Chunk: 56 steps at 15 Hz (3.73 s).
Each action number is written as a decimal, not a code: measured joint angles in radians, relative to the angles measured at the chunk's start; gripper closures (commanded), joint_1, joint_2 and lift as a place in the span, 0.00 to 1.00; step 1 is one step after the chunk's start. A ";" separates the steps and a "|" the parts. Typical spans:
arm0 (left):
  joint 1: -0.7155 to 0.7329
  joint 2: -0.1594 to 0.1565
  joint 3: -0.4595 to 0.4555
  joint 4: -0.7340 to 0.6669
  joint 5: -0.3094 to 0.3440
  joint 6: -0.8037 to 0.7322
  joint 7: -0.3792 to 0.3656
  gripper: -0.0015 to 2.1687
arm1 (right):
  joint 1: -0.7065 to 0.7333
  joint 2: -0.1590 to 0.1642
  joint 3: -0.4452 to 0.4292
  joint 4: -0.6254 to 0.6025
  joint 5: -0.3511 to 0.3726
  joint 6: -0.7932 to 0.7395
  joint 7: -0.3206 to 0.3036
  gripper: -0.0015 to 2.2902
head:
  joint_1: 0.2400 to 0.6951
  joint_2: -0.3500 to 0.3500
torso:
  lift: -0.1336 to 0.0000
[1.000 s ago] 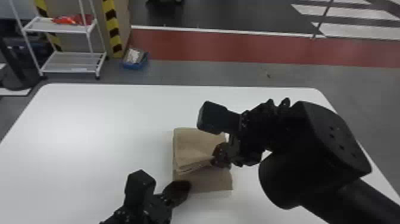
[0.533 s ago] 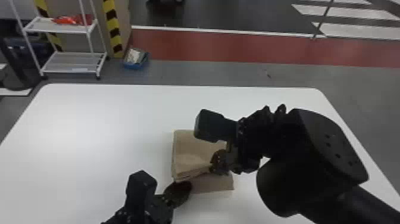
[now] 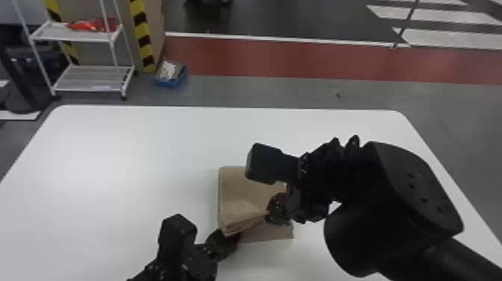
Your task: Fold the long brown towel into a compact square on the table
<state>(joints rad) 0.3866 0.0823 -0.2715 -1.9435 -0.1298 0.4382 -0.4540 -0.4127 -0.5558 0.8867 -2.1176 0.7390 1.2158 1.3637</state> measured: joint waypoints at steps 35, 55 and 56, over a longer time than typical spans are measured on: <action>0.036 0.019 -0.001 -0.031 -0.002 -0.031 -0.018 0.99 | 0.211 0.034 -0.230 -0.067 0.029 -0.020 0.000 0.65 | 1.00 0.29 | 0.08; 0.013 0.057 0.118 -0.176 -0.094 0.133 -0.231 0.08 | 0.247 0.056 -0.241 -0.036 0.067 -0.056 -0.006 0.65 | 1.00 0.38 | 0.08; 0.013 0.057 0.137 -0.182 -0.089 0.139 -0.233 0.08 | 0.248 0.057 -0.241 -0.035 0.068 -0.056 -0.006 0.65 | 1.00 0.40 | 0.08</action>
<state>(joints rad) 0.3995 0.1392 -0.1347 -2.1254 -0.2187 0.5769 -0.6870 -0.1648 -0.4986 0.6458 -2.1525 0.8066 1.1595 1.3576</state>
